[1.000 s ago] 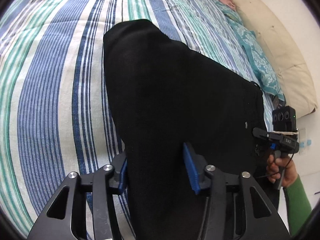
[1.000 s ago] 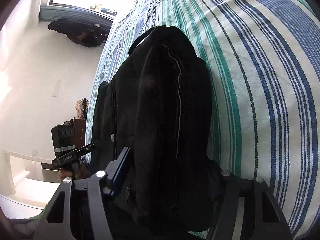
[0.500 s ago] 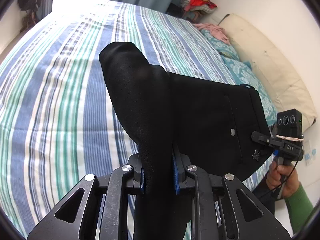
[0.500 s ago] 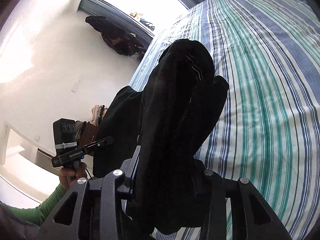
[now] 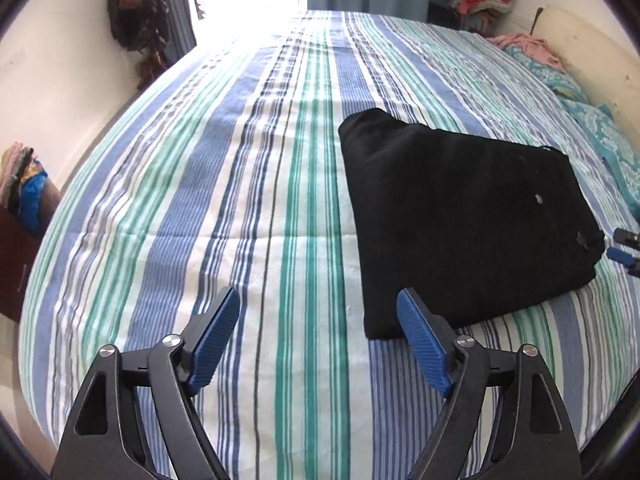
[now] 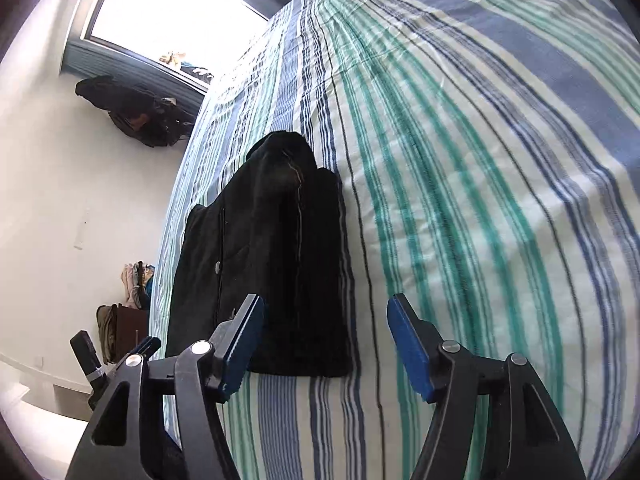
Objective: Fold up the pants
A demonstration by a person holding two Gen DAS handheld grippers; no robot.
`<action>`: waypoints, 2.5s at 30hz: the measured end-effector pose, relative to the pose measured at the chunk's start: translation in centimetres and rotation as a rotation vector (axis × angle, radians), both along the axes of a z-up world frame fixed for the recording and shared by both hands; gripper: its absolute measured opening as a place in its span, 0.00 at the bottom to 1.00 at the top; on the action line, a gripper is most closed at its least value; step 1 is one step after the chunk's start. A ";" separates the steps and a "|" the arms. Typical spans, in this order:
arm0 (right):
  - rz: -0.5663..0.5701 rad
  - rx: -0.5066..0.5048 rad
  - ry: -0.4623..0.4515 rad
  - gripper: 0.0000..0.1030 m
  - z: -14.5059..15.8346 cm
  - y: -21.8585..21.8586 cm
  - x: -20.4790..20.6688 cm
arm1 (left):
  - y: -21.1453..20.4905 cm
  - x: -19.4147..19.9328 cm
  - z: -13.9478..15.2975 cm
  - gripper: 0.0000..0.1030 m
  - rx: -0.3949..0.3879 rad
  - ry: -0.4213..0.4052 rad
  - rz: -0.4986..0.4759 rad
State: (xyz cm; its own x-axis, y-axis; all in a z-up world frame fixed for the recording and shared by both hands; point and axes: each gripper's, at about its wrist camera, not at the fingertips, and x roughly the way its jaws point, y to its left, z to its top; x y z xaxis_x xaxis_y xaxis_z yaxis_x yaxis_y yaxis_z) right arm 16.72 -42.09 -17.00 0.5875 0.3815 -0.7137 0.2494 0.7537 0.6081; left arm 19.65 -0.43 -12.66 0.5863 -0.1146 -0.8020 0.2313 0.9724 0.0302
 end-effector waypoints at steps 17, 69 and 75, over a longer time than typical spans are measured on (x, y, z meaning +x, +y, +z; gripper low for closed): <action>-0.045 -0.741 -0.146 1.00 13.5 9.3 -10.7 | -4.4 -8.2 10.7 0.97 0.009 -0.256 0.006; -0.070 -0.709 -0.123 1.00 14.9 21.0 -21.1 | -3.9 -18.2 11.6 1.00 0.040 -0.094 0.010; -0.061 -0.719 -0.131 1.00 16.6 21.6 -21.2 | -4.6 -19.2 12.8 1.00 0.069 -0.065 -0.001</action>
State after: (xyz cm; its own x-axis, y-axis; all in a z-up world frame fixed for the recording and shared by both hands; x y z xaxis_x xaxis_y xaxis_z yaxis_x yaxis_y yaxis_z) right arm -4.44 -20.46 -0.44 0.6906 -0.1907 -0.6976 0.2623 0.9650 -0.0041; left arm 0.43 -4.99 0.12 0.6377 -0.0605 -0.7679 0.2272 0.9674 0.1124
